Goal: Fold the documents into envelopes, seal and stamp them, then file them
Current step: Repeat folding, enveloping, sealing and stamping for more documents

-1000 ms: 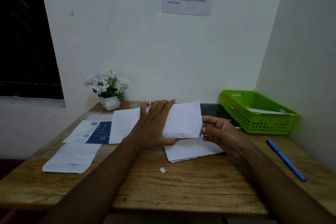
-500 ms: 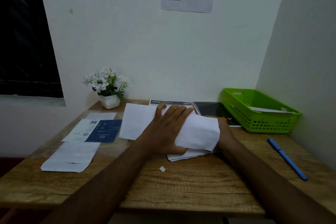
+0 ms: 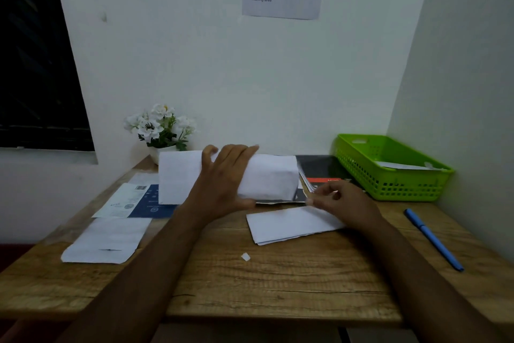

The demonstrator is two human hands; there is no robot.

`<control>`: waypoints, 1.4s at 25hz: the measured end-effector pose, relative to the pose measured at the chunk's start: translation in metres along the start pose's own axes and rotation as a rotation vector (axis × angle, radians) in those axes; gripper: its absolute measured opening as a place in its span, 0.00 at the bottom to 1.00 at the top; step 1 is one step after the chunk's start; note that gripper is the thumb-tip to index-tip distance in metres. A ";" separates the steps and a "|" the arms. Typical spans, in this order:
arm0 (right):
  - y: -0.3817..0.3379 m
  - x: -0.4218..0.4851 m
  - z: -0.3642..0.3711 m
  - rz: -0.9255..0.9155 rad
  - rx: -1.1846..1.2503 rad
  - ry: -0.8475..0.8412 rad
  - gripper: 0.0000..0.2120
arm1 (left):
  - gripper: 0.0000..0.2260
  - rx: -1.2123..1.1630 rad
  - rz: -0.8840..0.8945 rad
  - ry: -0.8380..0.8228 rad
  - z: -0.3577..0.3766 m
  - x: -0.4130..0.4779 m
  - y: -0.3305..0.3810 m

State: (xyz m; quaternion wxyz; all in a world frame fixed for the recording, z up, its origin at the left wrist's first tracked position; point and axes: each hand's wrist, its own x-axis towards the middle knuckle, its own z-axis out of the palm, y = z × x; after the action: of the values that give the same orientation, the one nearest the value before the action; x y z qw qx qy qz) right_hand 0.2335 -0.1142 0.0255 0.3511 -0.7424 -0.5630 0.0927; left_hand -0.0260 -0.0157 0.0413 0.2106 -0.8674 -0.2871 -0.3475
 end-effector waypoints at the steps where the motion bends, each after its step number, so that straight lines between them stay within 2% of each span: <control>1: 0.001 -0.003 -0.001 0.021 -0.151 -0.085 0.26 | 0.42 0.001 -0.027 0.004 -0.001 -0.001 -0.005; 3: 0.002 -0.006 -0.002 0.039 -0.267 -0.193 0.42 | 0.41 0.012 -0.073 0.022 -0.003 -0.003 -0.014; 6: 0.003 -0.005 -0.005 0.021 -0.306 -0.207 0.45 | 0.41 0.020 -0.114 0.031 -0.005 -0.006 -0.023; 8: 0.004 -0.004 -0.006 0.010 -0.308 -0.221 0.40 | 0.41 0.022 -0.128 0.022 -0.004 -0.007 -0.026; 10: 0.006 -0.003 -0.007 0.004 -0.204 -0.228 0.28 | 0.40 0.027 -0.148 0.017 -0.003 -0.009 -0.029; 13: 0.010 -0.001 -0.010 -0.013 0.150 -0.139 0.12 | 0.40 0.035 -0.202 0.035 -0.004 -0.012 -0.039; 16: 0.010 -0.001 -0.014 -0.005 0.519 0.028 0.04 | 0.38 0.048 -0.256 0.087 -0.008 -0.014 -0.045; 19: 0.010 0.003 -0.016 -0.004 0.600 0.158 0.03 | 0.37 0.049 -0.294 0.121 -0.009 -0.015 -0.047; 23: 0.006 0.005 -0.018 0.073 0.902 0.253 0.02 | 0.37 0.046 -0.303 0.130 -0.008 -0.015 -0.047; 26: 0.002 0.003 -0.016 0.071 0.941 0.197 0.05 | 0.38 0.021 -0.259 0.083 -0.005 -0.013 -0.043; 35: 0.001 -0.005 -0.021 0.054 0.816 0.053 0.06 | 0.43 0.035 -0.219 0.012 -0.003 -0.013 -0.042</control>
State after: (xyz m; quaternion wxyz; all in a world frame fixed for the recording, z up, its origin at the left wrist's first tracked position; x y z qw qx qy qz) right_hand 0.2438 -0.1271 0.0390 0.6288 -0.5587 -0.4511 0.2983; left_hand -0.0621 0.0099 0.0409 0.1884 -0.8248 -0.3850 -0.3686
